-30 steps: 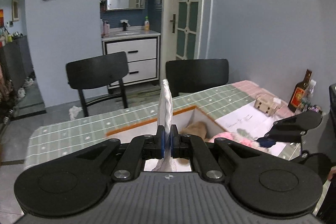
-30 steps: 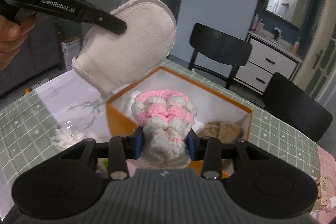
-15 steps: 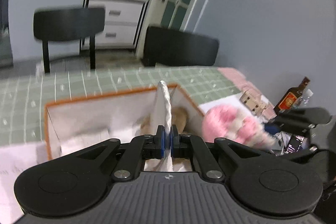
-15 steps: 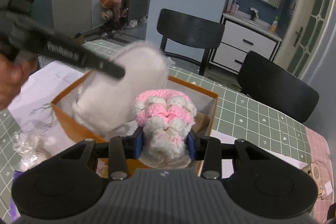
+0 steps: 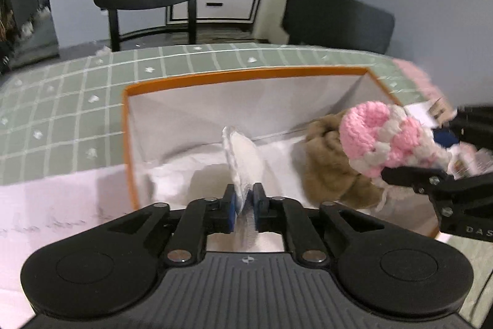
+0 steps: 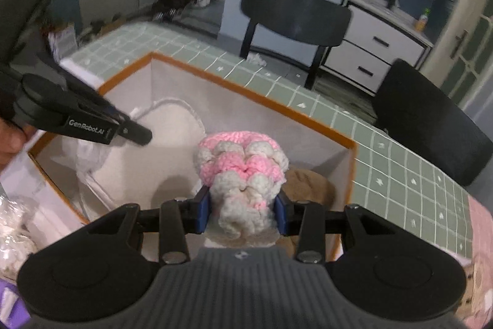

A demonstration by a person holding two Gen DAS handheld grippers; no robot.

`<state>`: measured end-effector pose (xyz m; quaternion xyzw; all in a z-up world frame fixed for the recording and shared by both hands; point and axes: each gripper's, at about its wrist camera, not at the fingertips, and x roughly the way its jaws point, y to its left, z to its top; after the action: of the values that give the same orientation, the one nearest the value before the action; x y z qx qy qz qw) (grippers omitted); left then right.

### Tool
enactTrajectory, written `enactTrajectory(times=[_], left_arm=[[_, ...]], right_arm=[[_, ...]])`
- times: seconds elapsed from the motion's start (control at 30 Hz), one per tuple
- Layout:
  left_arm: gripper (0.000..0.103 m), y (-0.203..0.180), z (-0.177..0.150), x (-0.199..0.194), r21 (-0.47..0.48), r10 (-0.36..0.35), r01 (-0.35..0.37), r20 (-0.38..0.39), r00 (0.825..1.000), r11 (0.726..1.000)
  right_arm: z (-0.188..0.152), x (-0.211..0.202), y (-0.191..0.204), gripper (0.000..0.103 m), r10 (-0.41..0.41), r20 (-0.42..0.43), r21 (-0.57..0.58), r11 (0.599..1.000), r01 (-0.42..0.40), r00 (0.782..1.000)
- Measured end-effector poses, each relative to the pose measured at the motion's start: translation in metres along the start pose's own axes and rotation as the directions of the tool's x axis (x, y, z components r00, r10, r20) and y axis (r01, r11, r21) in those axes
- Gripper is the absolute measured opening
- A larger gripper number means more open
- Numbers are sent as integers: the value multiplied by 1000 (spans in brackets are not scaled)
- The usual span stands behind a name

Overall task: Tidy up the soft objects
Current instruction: 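Carry the white mitt and pink-white knitted item over the orange box, then lower the mitt into the box and open the left tool while the right tool releases the knitted item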

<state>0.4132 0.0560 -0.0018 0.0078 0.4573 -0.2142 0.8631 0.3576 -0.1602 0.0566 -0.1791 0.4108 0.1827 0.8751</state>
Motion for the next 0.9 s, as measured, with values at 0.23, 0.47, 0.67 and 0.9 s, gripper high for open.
enactTrajectory(times=[0.23, 0.47, 0.67, 0.9], left_arm=[[17, -15, 5, 13, 98, 62, -59, -30, 998, 993], [29, -33, 4, 27, 208, 121, -108, -52, 991, 972], [32, -29, 4, 24, 208, 88, -79, -35, 996, 975], [46, -33, 3, 21, 238, 85, -76, -27, 996, 968]], right_arm=[[22, 46, 16, 40, -2, -97, -68, 998, -4, 995], [37, 85, 24, 41, -18, -152, -126, 992, -2, 988], [37, 112, 20, 48, -11, -155, -119, 993, -8, 988], [31, 119, 31, 59, -19, -192, -164, 986, -13, 981]])
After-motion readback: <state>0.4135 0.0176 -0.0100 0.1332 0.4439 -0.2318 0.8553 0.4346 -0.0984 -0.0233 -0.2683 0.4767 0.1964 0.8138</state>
